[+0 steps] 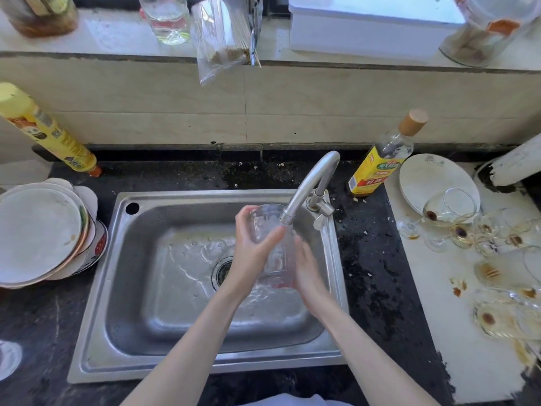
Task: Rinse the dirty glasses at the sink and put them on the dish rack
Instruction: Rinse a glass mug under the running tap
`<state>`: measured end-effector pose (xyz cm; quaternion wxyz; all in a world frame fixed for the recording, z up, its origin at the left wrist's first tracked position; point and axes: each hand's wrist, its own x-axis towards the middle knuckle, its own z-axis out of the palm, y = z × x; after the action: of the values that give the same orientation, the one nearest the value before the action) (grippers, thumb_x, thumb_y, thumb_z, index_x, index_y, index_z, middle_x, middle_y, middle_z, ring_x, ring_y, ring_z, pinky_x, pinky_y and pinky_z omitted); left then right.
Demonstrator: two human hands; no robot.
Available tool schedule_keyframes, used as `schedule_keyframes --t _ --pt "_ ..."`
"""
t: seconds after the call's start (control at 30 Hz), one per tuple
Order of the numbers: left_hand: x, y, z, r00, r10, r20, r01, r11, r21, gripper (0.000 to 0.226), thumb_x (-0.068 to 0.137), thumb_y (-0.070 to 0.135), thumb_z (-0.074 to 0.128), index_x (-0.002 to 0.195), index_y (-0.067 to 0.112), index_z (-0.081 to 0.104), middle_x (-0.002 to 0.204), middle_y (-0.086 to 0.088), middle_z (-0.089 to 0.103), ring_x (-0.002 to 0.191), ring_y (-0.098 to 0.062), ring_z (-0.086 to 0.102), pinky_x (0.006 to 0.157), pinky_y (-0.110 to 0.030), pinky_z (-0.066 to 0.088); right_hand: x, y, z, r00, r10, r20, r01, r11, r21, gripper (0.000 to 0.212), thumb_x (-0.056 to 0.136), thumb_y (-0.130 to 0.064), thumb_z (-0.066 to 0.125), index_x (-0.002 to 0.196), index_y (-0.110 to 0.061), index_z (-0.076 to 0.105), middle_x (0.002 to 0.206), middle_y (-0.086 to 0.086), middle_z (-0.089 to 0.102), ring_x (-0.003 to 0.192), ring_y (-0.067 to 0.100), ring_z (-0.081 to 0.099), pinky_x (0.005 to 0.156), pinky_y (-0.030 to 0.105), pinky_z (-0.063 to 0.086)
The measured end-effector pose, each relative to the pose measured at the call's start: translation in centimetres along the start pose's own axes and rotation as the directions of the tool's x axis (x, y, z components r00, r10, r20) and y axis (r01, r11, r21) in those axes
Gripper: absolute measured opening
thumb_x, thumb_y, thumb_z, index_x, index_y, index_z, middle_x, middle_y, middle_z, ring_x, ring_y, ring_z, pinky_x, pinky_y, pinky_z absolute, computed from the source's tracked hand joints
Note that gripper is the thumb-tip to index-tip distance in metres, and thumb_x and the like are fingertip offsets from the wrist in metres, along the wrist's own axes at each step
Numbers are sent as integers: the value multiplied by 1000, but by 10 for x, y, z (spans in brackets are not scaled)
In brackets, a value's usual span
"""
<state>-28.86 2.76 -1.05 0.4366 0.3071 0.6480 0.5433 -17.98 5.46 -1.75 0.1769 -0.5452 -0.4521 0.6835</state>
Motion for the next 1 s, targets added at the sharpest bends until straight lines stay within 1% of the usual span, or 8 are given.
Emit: schedule_keyframes --t 0.13,0.3,0.37,0.57,0.7,0.8,0.9,1.0 --pt "0 9 7 984 -24 -177 28 999 22 27 93 34 51 113 23 37 99 19 40 84 9 43 64 -8 42 -5 -12 12 979 -201 35 203 972 -121 36 101 -40 16 130 -43 37 137 -27 35 125 -18 27 103 7 17" --pt "2 14 8 944 -89 -316 96 995 7 28 101 36 22 89 15 37 80 7 38 71 -5 38 67 -19 34 -5 7 22 982 -190 12 189 959 -213 71 87 -68 27 145 -28 29 153 -13 23 140 1 17 116 27 10" --pt "3 13 8 945 -74 -318 85 996 22 28 102 33 19 89 16 37 83 6 38 76 -10 39 70 -22 34 -8 8 23 971 -237 -9 231 951 -206 82 81 -76 33 146 -27 29 152 -13 27 139 -1 22 118 31 17" --pt "4 6 13 996 -73 -53 76 995 61 32 100 34 27 132 33 28 136 7 26 118 -4 31 103 -27 27 -3 -1 16 971 -232 -61 221 963 -157 46 101 -36 26 144 -20 30 140 -11 36 128 2 33 103 18 26" --pt "-14 -12 18 978 100 183 -147 952 267 68 90 41 50 141 43 5 150 16 -14 137 5 -5 111 -21 11 10 -1 2 998 -24 55 10 973 230 51 100 -46 19 114 -22 62 121 4 64 110 15 61 94 36 48" --pt "-8 -19 16 962 253 101 -272 881 388 77 77 55 51 141 43 10 148 14 0 140 -5 4 113 -30 16 10 -2 -1 984 -45 174 -33 908 417 61 97 -54 15 122 -22 61 123 5 64 116 20 59 91 34 48" --pt "3 -2 10 986 155 57 -165 945 281 65 81 57 46 137 36 20 128 12 25 119 11 26 100 -7 24 10 -2 2 961 -88 263 -4 945 328 65 90 -63 15 130 -30 54 119 8 66 102 24 66 75 35 53" --pt "12 8 3 987 128 -98 -103 968 228 17 95 37 39 85 26 44 83 9 43 70 10 40 73 -23 34 10 2 -1 947 -37 318 -92 920 381 63 84 -63 26 123 -25 59 111 6 68 89 15 68 64 26 52"
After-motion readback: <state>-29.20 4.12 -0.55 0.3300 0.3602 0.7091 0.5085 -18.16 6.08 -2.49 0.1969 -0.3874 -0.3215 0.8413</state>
